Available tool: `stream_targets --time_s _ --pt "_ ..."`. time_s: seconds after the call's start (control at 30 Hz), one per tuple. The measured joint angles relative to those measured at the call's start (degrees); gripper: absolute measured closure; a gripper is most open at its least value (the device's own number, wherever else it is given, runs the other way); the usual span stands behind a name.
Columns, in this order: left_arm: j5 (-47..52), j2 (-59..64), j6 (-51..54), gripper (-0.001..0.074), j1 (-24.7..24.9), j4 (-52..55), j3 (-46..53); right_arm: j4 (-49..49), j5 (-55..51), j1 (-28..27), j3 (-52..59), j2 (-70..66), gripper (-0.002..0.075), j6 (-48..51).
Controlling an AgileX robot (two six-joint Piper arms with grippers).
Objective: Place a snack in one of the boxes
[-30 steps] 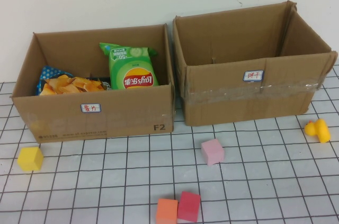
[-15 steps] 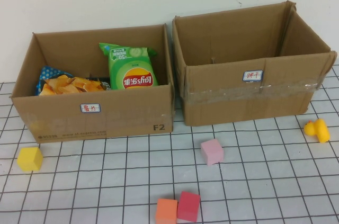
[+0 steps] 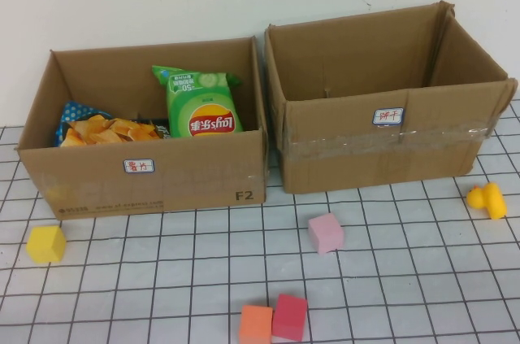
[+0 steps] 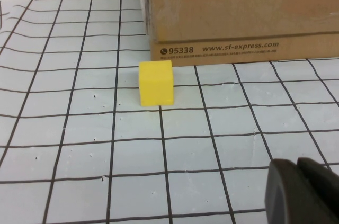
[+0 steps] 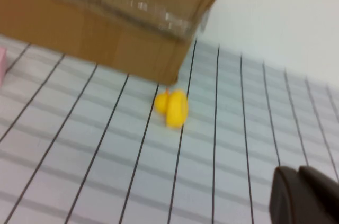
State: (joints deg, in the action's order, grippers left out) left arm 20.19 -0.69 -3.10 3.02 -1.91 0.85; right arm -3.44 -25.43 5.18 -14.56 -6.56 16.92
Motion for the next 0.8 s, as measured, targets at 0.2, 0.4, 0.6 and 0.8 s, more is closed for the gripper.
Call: stream_targets --time_s 0.2,0.4,0.6,0.8 --pt "0.0 0.0 0.0 0.0736 0.0 0.0 0.0 -0.1 13.4 -0.4 11.9 2.6 0.0726 0.0" --pt "0.0 0.0 0.0 0.0736 0.0 0.0 0.0 0.3 8.0 -3.4 16.2 6.9 0.0726 -1.4" --pt "-0.1 0.0 0.0 0.0736 0.0 0.0 0.0 0.8 5.6 -3.9 16.1 7.1 0.0726 -1.7" --pt "-0.1 0.0 -0.2 0.0736 0.0 0.0 0.0 1.4 5.3 -3.9 16.0 7.1 0.0726 -2.3"
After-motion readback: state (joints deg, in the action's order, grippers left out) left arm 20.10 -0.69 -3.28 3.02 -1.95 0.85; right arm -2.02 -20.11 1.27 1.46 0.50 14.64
